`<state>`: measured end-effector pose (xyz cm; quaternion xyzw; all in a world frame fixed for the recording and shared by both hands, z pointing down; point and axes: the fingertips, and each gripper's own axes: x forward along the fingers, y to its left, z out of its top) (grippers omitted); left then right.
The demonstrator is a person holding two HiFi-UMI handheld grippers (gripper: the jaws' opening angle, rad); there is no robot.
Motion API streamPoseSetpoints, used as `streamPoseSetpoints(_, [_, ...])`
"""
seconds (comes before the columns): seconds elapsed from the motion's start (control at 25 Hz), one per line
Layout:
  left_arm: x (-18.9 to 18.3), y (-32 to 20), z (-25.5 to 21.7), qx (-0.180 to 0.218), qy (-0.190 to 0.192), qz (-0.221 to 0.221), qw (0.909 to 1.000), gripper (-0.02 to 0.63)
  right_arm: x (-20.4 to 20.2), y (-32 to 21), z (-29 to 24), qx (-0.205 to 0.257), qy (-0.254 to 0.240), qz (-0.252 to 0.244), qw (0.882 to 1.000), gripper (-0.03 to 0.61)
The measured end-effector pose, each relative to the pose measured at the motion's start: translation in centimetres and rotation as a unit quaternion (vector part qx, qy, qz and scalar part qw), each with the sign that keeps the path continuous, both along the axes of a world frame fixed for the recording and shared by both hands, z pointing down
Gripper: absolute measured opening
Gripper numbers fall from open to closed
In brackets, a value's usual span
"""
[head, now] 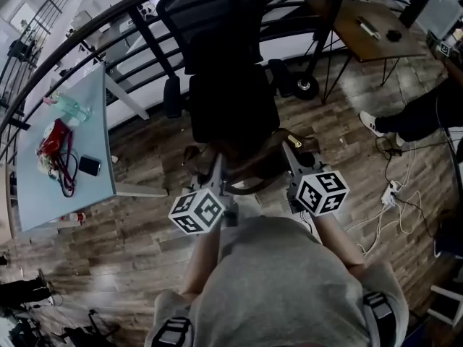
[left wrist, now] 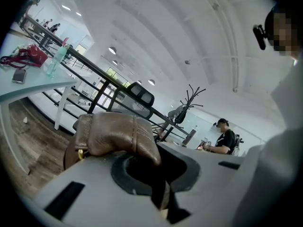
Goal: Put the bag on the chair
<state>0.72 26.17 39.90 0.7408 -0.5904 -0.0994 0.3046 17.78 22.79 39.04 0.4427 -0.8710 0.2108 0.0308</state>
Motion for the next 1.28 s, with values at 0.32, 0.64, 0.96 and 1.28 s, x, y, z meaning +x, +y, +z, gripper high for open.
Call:
streamPoseSetpoints(0.32, [-3.1,-7.8,0.6,-0.004,-0.001,0.001,1.0000,0.021,-3.1,-7.8,0.4,-0.002,0.002,0.000,1.000,0.023])
streamPoseSetpoints(0.64, [-6.1,-14.4,0.2,-0.013,-0.001,0.002,0.9999,0.021,-6.2,-14.5,-0.1,-0.010,0.004,-0.001,1.000,0.023])
streamPoseSetpoints(0.96, [-9.3,-19.9,0.3,-0.016,-0.001,-0.002,0.9999,0.021,-9.4,-20.3,0.0,-0.014,0.008,-0.005,1.000,0.023])
streamPoseSetpoints(1.28, [-12.1,-23.9,1.0,-0.019,0.000,0.001,0.9998,0.021,-12.3,-24.3,0.7,-0.017,0.012,-0.004,1.000,0.023])
